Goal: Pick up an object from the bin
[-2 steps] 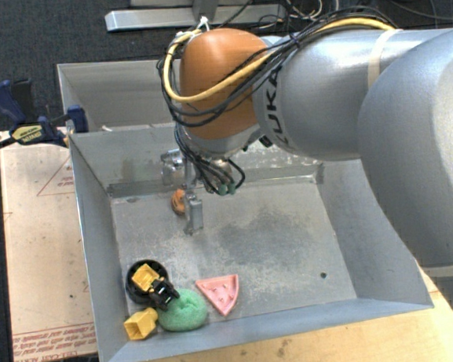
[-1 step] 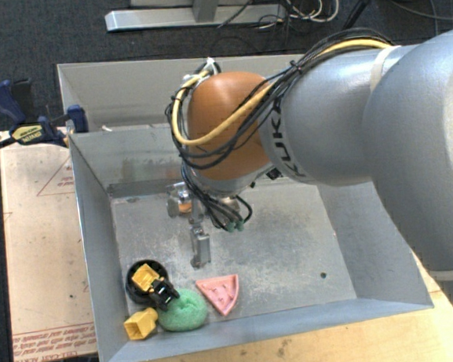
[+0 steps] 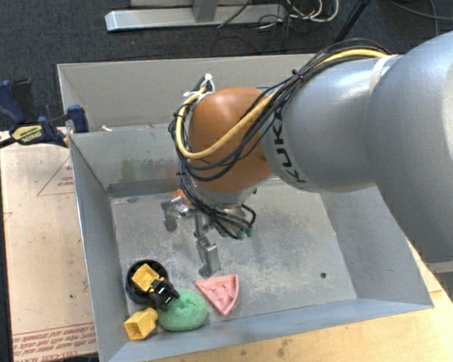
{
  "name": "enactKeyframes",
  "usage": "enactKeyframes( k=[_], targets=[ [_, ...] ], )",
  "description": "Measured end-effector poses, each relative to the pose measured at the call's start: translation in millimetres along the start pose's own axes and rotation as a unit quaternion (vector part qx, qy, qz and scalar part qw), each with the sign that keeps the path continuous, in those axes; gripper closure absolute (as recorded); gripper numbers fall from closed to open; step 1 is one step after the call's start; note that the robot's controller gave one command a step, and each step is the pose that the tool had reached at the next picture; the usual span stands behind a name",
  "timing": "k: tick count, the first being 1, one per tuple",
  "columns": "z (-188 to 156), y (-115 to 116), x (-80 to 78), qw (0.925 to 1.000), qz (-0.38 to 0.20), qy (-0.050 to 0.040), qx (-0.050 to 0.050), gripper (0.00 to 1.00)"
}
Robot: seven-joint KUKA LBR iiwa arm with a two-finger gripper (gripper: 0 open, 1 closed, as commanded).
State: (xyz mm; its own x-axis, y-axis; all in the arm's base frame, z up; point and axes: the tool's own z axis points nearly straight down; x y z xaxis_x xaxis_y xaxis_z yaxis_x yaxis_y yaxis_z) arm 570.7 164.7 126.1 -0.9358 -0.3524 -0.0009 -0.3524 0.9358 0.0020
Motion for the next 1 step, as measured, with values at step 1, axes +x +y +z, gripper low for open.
enactKeyframes(
  k=[1],
  targets=[
    [35.6,53.8,35.4,0.9992,-0.040,-0.0022,0.001,0.00]
  ],
)
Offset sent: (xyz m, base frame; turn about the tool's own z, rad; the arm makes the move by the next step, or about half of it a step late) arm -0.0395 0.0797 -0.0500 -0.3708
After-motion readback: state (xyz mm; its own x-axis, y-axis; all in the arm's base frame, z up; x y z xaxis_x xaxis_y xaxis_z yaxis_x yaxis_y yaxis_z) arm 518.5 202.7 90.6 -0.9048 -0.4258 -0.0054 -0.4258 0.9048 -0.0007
